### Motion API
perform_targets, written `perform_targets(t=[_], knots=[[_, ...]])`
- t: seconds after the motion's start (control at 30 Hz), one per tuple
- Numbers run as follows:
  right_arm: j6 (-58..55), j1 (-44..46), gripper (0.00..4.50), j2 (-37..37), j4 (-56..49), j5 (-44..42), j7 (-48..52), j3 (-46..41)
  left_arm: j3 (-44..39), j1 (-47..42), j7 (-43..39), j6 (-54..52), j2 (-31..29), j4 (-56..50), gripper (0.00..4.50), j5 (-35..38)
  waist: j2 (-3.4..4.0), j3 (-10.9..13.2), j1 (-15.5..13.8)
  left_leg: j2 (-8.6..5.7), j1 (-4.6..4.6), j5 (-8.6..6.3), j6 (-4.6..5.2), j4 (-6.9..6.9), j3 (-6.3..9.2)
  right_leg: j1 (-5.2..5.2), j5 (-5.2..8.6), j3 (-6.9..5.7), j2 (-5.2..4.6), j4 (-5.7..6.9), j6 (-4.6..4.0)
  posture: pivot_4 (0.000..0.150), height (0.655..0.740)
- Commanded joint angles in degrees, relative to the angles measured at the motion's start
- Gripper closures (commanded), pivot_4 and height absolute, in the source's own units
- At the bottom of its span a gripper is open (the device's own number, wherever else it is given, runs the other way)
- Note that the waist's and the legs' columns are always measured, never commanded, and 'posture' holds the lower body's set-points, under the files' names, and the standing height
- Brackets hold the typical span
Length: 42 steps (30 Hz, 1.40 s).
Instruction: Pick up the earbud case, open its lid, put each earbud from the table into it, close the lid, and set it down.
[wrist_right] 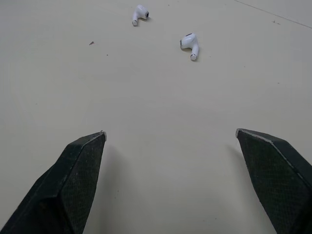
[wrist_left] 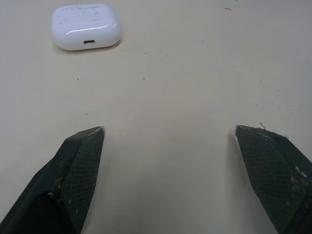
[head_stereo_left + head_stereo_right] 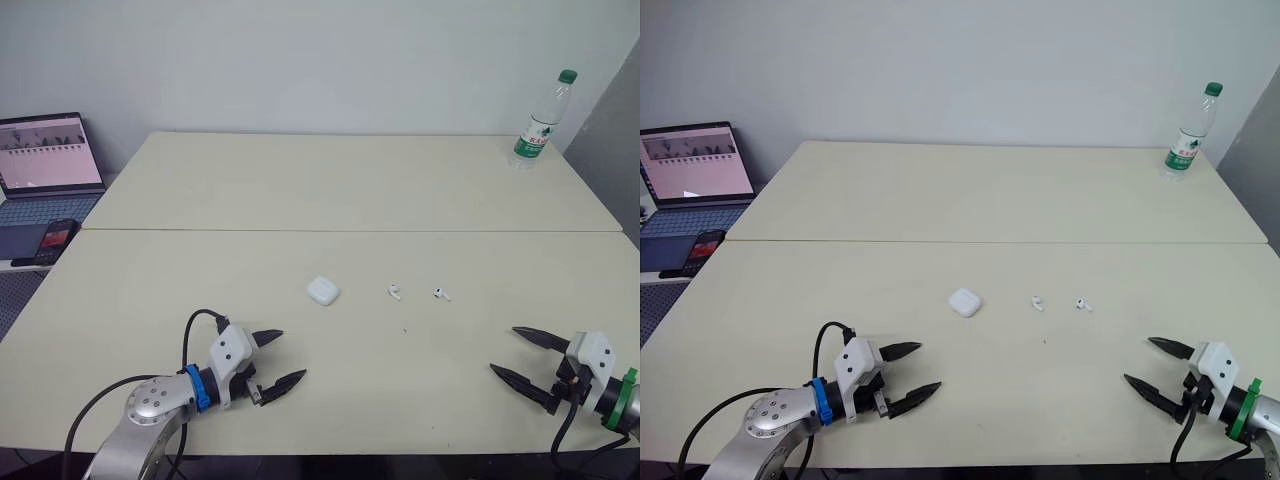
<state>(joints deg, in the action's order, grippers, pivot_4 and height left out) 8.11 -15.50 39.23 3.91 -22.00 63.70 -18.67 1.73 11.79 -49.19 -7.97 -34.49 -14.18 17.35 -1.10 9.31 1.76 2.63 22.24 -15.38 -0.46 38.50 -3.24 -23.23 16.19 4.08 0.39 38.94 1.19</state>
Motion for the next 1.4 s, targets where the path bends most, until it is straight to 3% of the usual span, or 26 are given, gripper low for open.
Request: perform_targets(t=[0.03,0.67,0.87,1.07,1.4], knots=[[1.47,0.08,0.03,0.6,-0.33,-0.22,0.72,-0.1,-0.93,0.43,0.14,0.76,-0.14,-1.07,0.0,-0.12,0.0,0.0,0.0,0.0,0.0,0.0,0.0,0.0,0.0,0.0,0.0,0.0,0.0,0.0,0.0,0.15,0.7362],[-2.13,-2.81,0.03,0.03,-7.04,-3.96,-0.44,-0.99,-1.2,0.21,-0.25,0.51,1.12,-2.68,0.0,2.06,-0.03,0.02,-0.03,-0.01,-0.01,0.0,0.0,-0.07,0.01,0.0,0.01,-0.01,0.0,-0.01,-0.02,0.15,0.7362],[-3.62,-3.9,0.03,-0.74,-11.22,-6.43,-1.08,-1.71,-1.43,-1.03,4.82,1.56,5.59,-2.27,0.0,0.77,-0.06,0.03,-0.03,-0.01,-0.02,0.0,0.0,-0.11,0.02,0.0,-0.04,-0.01,0.0,-0.01,0.07,0.15,0.7362],[-8.3,-8.18,0.03,-1.89,-22.96,-11.63,-3.99,-3.24,-0.23,-5.81,14.03,-0.73,11.31,-1.65,0.0,-2.62,-0.11,0.03,-0.09,-0.02,0.0,0.0,0.0,-0.15,0.07,0.0,-0.15,-0.02,0.03,-0.01,0.31,0.15,0.7362],[-13.09,-11.19,0.03,-3.0,-34.22,-14.14,-8.65,-2.8,5.77,-15.82,18.89,-3.85,17.49,7.91,0.0,-8.11,-0.26,0.01,-0.06,-0.05,0.0,0.0,-0.01,-0.15,0.05,0.0,-0.17,0.03,0.12,-0.03,0.39,0.15,0.7362]])
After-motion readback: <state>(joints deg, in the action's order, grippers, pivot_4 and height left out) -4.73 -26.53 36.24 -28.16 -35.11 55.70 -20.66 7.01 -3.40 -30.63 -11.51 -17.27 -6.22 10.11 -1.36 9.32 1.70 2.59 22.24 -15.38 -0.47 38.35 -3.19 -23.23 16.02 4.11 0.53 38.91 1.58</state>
